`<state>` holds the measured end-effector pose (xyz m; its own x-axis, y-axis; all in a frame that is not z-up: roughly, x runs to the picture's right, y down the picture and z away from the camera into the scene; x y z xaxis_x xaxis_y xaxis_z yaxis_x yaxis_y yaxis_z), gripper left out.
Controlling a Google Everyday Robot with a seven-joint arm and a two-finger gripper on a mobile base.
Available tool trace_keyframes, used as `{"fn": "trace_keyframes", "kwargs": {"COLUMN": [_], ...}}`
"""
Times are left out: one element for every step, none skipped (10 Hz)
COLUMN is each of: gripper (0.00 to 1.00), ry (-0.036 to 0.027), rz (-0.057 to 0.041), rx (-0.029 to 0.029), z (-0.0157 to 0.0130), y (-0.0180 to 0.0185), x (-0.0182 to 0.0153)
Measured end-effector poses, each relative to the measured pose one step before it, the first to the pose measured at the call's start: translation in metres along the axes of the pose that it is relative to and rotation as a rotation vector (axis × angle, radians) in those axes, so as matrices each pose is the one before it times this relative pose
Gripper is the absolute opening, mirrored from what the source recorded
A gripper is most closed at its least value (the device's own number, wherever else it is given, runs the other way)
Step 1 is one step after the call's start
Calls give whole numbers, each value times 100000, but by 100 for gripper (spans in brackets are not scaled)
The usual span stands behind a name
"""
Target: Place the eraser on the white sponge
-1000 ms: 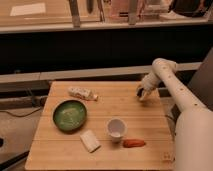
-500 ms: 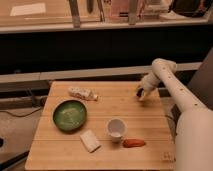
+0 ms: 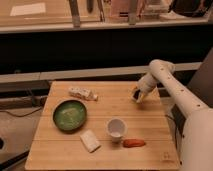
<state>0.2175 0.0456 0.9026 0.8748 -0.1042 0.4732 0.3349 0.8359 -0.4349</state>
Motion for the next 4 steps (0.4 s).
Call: {"fn": "trace_keyframes", "kwargs": {"gripper": [0,0,0,0], "ry": [-358,-499,-250,-507], "rz": [-1141,-1147,-587,-326], "rx": [-698,-326,-319,-169], "z": [169,459,247,156], "y": [286,332,272,220], "x": [-590,-1695,-798,-485]}}
